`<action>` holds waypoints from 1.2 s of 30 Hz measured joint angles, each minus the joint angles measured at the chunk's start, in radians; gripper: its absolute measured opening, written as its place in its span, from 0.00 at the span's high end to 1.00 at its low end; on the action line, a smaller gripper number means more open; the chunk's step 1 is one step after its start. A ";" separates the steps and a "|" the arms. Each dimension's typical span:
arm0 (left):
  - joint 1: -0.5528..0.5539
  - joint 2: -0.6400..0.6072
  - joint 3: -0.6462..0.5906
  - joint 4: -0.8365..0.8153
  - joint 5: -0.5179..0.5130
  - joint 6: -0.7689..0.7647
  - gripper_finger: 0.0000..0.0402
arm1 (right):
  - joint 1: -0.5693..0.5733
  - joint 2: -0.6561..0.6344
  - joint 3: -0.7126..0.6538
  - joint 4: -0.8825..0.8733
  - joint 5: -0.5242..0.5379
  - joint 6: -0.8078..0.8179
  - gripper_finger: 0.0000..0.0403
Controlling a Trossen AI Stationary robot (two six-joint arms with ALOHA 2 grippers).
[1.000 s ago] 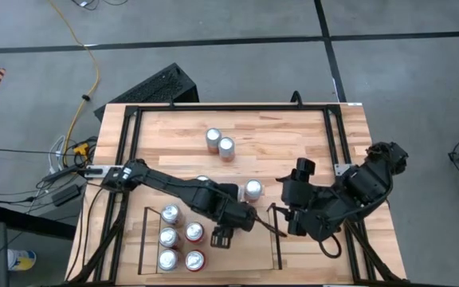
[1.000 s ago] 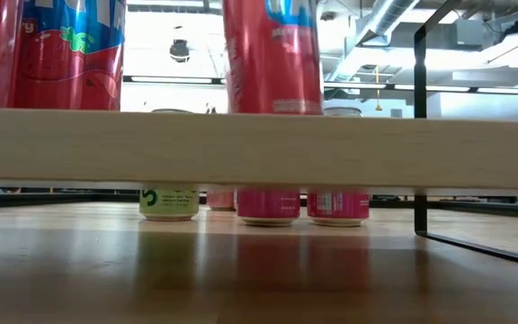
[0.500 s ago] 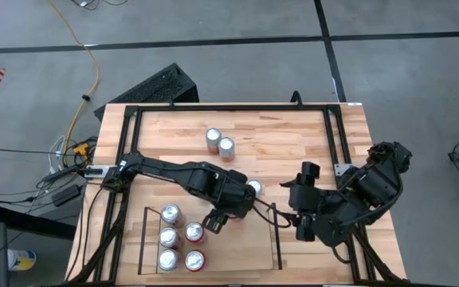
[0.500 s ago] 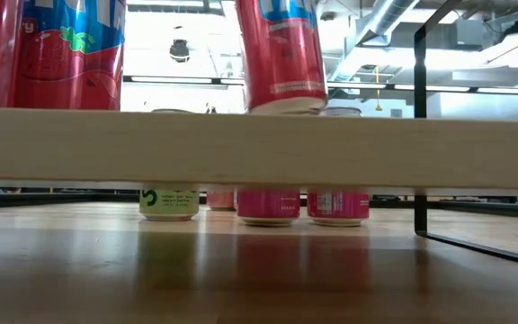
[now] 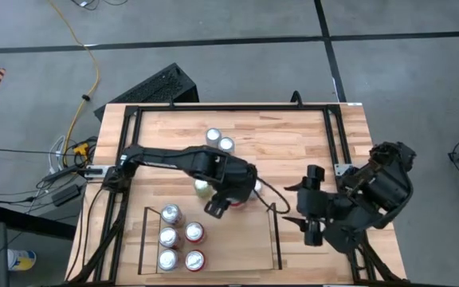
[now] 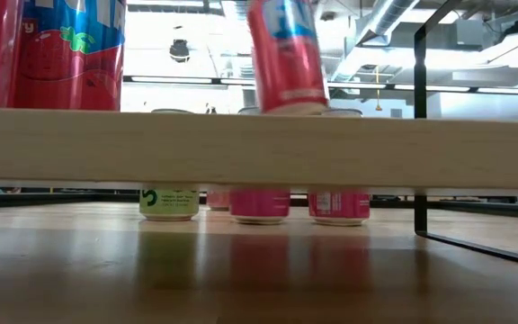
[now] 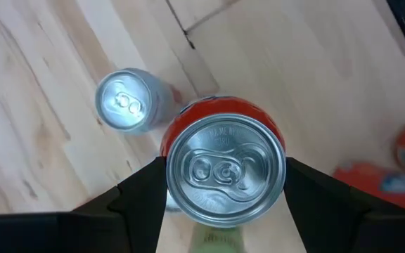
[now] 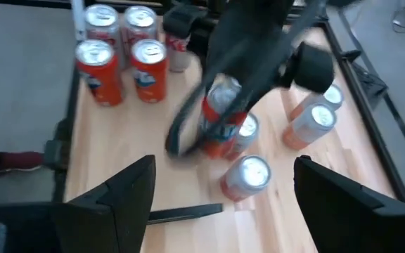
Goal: Place canned beverage on shelf
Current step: Put the red soda can on the shelf aligned with the other red soda can
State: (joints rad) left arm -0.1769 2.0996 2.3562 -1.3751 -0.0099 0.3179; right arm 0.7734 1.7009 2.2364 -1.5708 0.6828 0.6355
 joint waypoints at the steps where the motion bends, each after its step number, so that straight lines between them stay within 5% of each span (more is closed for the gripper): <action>1: -0.004 -0.012 0.000 -0.010 -0.004 0.017 0.41 | 0.010 -0.002 0.000 0.000 0.000 0.012 0.23; 18: -0.151 -0.221 -0.075 -0.138 -0.050 0.286 0.41 | 0.049 -0.007 0.000 0.007 0.107 0.261 0.23; 36: -0.261 -0.415 -0.532 -0.056 -0.160 0.417 0.41 | -0.032 -0.005 0.000 0.063 0.131 0.250 0.23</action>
State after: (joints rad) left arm -0.4378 1.6851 1.8246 -1.4312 -0.1700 0.7348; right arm 0.7409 1.6955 2.2360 -1.5078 0.8139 0.8856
